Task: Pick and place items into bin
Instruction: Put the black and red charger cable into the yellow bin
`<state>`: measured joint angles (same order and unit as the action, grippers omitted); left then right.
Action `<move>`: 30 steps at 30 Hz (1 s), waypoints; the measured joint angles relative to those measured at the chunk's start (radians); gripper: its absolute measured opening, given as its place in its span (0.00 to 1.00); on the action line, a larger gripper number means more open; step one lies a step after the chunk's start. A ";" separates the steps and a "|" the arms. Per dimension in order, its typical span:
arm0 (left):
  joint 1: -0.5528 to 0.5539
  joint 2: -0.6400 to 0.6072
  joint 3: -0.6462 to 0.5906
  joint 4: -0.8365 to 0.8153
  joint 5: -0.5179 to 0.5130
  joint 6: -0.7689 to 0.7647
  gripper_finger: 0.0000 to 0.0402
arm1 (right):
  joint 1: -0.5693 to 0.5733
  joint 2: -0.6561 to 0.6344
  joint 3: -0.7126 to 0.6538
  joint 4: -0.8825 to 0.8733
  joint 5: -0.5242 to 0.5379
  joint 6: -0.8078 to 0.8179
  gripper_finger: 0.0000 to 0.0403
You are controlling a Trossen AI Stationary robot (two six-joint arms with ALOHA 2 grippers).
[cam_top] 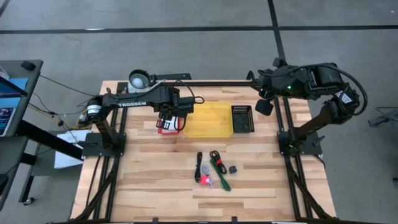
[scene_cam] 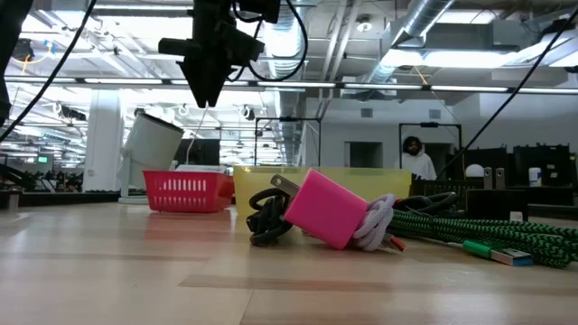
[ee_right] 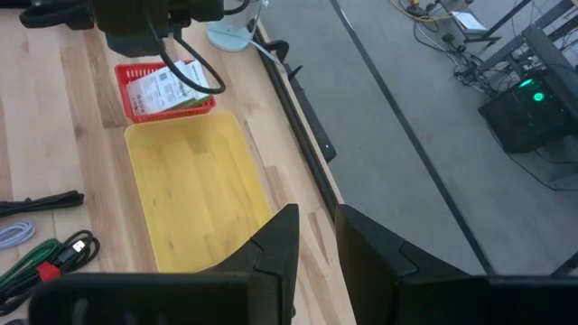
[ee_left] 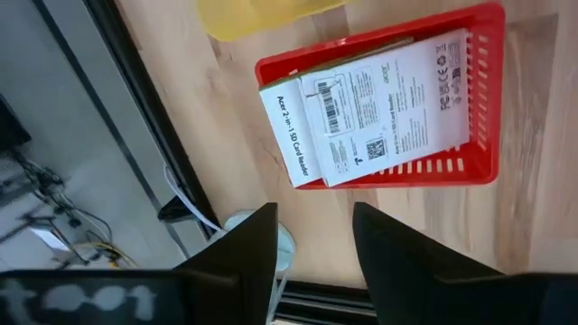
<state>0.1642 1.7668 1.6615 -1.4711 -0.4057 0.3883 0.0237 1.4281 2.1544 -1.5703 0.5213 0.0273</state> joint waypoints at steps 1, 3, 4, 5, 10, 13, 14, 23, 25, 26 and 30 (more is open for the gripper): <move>0.000 0.000 0.000 0.009 0.000 -0.020 0.34 | 0.000 0.000 0.000 0.000 0.000 0.000 0.18; 0.000 0.000 0.000 0.026 0.023 -0.044 0.34 | 0.000 0.000 0.000 0.000 0.000 0.000 0.18; 0.000 0.000 0.001 0.025 0.054 -0.044 0.34 | 0.000 0.000 0.000 0.000 0.000 0.000 0.18; 0.000 -0.002 0.001 0.023 0.095 -0.044 0.34 | 0.000 0.000 0.000 0.000 0.000 0.000 0.18; 0.001 -0.034 0.001 0.056 0.252 -0.046 0.34 | 0.000 0.000 0.000 0.000 0.001 -0.009 0.18; 0.002 -0.081 0.001 0.107 0.325 -0.047 0.34 | 0.000 0.000 0.000 0.000 0.001 -0.052 0.18; 0.004 -0.103 0.001 0.135 0.365 -0.047 0.34 | 0.000 0.000 0.000 0.000 0.001 -0.058 0.18; 0.016 -0.343 -0.011 0.425 0.556 -0.089 0.35 | 0.000 0.000 0.000 0.000 0.000 0.031 0.18; 0.016 -0.400 -0.041 0.483 0.556 -0.119 0.35 | 0.000 0.000 0.000 0.000 0.000 0.064 0.18; 0.016 -0.429 -0.063 0.516 0.555 -0.141 0.35 | 0.002 0.000 0.000 0.000 -0.003 0.077 0.18; 0.016 -0.561 -0.209 0.668 0.519 -0.215 0.35 | 0.005 0.000 0.000 0.000 -0.071 0.139 0.18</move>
<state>0.1802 1.2057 1.4522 -0.8030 0.1131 0.1735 0.0284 1.4281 2.1540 -1.5705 0.4504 0.1663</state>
